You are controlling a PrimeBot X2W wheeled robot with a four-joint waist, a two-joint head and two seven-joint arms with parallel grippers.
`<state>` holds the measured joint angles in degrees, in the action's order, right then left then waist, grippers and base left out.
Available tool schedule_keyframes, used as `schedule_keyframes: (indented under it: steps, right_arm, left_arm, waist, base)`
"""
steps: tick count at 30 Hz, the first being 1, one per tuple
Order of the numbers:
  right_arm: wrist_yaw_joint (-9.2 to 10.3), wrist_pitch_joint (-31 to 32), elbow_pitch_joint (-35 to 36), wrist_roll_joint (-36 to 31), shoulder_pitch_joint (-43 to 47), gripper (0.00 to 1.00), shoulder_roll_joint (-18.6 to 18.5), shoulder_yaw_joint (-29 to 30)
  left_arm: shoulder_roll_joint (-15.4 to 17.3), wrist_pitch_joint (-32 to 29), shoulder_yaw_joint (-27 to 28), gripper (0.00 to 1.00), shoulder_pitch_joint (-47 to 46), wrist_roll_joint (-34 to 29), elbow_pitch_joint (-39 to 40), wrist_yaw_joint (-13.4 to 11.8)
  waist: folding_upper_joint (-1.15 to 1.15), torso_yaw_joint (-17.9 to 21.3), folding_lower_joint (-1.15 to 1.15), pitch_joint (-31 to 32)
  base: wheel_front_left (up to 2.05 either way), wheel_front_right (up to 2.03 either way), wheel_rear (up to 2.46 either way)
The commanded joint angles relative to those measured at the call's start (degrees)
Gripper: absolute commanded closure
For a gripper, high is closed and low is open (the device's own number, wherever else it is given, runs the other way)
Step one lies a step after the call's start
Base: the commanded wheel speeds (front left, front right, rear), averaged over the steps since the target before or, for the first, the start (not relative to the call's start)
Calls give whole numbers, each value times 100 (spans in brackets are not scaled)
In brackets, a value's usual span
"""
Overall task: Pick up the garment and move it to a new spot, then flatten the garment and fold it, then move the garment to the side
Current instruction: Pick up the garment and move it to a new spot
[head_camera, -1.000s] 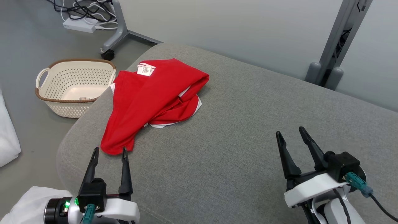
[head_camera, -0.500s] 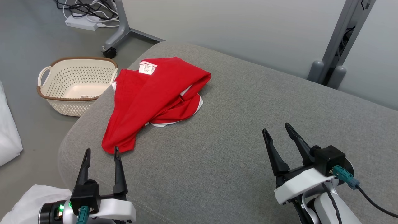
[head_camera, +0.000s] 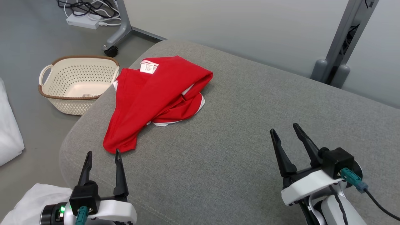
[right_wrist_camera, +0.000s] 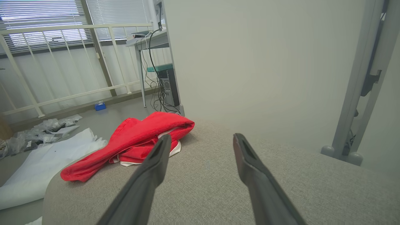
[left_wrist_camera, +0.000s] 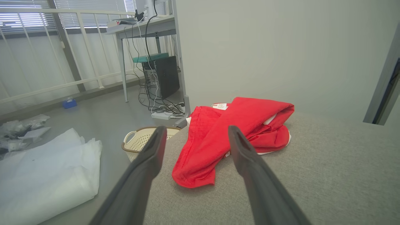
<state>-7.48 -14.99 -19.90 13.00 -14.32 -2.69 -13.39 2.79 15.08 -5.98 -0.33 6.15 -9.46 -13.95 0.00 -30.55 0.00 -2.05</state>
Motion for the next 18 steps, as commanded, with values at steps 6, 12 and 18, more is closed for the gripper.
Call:
schedule_keyframes:
  steps: [6,12,18]
  right_arm:
    - [-3,-34,237,-410,89,0,-101,418]
    - [-3,-34,605,-695,-18,0,-274,722]
    - [-2,-34,804,-738,-228,0,-336,721]
  left_arm:
    - [18,8,-9,0,-380,229,-175,201]
    - [22,9,121,0,-1258,324,-538,598]
    - [32,9,518,0,-2201,559,-1229,1289]
  waist:
    - [0,-90,0,-573]
    - [0,-128,0,-1087]
    - [0,113,0,-1500]
  base:
    - [0,0,0]
    - [0,0,0]
    - [0,0,0]
